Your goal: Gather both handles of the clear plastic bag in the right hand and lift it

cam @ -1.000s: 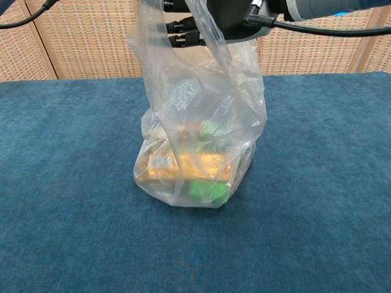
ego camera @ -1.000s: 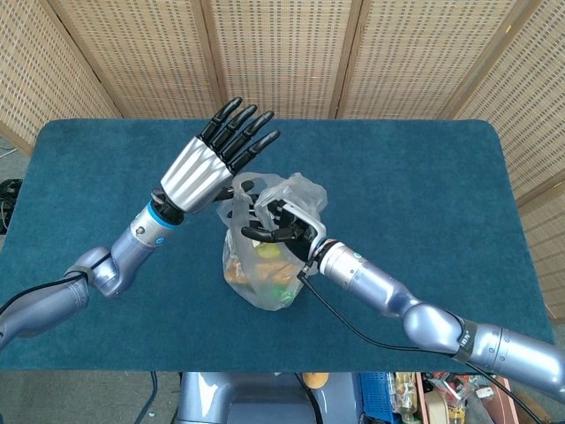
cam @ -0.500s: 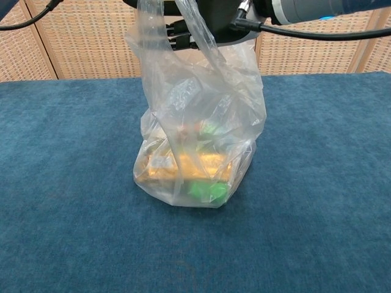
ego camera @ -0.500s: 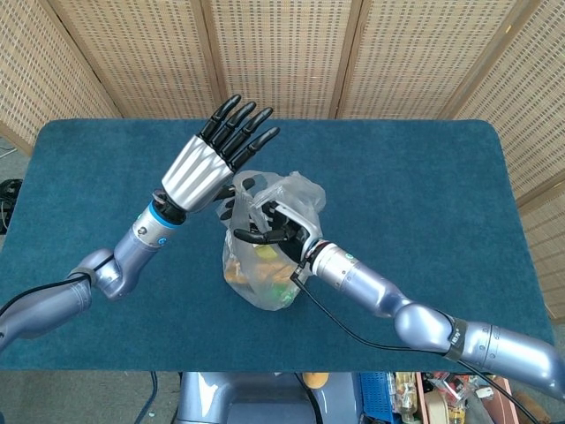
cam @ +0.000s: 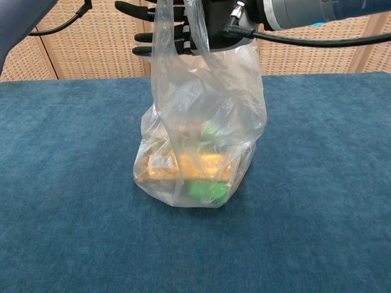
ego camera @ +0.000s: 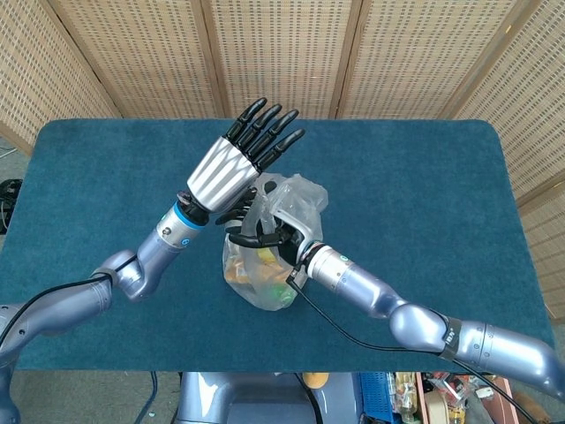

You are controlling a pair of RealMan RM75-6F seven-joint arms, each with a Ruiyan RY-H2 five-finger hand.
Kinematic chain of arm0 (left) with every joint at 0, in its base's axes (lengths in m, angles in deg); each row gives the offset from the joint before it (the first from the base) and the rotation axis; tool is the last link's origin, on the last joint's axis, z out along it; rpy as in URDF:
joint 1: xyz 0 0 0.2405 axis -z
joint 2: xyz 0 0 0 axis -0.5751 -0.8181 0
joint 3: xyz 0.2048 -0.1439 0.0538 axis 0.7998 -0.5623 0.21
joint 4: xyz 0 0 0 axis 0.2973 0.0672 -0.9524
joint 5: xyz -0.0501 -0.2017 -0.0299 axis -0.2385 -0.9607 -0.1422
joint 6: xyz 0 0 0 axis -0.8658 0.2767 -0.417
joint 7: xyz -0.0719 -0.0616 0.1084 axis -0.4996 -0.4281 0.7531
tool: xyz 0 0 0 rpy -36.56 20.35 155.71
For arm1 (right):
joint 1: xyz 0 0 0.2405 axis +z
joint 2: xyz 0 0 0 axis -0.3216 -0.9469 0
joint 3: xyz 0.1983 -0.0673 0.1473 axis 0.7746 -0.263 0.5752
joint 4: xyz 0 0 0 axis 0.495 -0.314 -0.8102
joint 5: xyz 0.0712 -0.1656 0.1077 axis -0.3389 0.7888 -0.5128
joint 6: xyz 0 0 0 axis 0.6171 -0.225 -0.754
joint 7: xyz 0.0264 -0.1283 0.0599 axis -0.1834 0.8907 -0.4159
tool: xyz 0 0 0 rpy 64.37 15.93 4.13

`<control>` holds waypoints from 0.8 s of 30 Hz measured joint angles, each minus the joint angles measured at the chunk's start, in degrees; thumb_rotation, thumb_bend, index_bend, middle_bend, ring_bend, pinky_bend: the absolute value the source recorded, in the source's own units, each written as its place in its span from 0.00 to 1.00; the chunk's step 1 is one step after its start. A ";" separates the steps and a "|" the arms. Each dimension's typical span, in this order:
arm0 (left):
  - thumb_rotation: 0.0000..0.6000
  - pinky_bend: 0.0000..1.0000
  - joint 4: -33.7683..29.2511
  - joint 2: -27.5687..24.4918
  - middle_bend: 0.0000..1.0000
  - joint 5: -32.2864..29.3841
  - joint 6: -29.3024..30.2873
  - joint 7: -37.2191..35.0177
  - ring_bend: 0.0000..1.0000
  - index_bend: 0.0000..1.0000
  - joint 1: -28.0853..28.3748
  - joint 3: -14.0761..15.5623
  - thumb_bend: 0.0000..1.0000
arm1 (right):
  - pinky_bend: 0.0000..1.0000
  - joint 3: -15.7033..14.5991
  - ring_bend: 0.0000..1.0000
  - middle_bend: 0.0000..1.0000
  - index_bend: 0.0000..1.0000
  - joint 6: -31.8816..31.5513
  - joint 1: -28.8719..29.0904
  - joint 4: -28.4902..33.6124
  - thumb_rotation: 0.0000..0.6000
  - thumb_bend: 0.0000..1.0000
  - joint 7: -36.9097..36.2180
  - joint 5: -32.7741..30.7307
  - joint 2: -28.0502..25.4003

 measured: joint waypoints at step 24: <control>1.00 0.05 -1.25 1.88 0.00 -1.62 -2.33 3.16 0.00 0.00 1.26 -0.62 0.11 | 0.18 1.62 0.15 0.39 0.33 1.36 -0.92 -0.32 1.00 0.30 -0.86 0.29 -0.07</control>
